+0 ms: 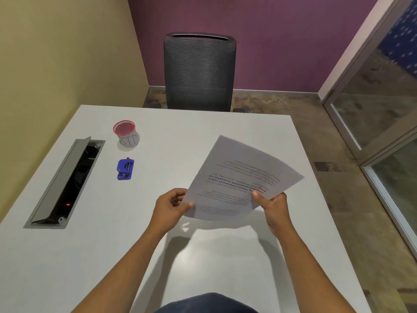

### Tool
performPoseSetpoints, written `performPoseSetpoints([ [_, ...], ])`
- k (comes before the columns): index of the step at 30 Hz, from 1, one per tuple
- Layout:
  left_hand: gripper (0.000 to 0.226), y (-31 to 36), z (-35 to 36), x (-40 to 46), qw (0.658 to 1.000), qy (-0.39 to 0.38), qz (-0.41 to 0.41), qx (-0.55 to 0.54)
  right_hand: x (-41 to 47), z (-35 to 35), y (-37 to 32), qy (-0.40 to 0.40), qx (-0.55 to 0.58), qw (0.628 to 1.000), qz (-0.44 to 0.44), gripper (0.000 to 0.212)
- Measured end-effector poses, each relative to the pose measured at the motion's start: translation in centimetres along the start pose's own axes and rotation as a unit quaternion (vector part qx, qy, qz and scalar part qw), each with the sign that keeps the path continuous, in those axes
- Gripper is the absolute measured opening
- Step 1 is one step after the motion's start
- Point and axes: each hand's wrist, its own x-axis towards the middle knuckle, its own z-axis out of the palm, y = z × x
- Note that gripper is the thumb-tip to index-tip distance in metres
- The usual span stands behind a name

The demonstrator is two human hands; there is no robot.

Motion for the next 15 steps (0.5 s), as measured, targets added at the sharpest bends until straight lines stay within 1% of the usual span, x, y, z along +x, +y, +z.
performPoseSetpoints([
  [3,0.029,0.8,0.4,0.5,0.998,-0.016,0.034,0.054,0.4,0.7,0.0,-0.001,-0.057,0.998,0.010,0.028],
  [6,0.031,2.1,1.0,1.1,0.996,0.002,0.065,0.058,0.4,1.8,0.1,-0.012,-0.099,0.995,0.009,0.023],
  [8,0.032,2.9,1.2,1.4,0.994,0.023,0.087,0.061,0.5,2.4,-0.1,-0.005,-0.099,0.995,0.002,0.023],
  [12,0.024,3.8,1.2,1.6,0.987,0.063,0.134,0.066,0.8,3.1,-0.8,0.011,-0.093,0.995,-0.031,0.022],
  [15,0.030,3.3,1.2,1.6,0.985,0.076,0.143,0.066,0.7,3.4,-0.5,0.004,-0.083,0.996,-0.030,0.022],
])
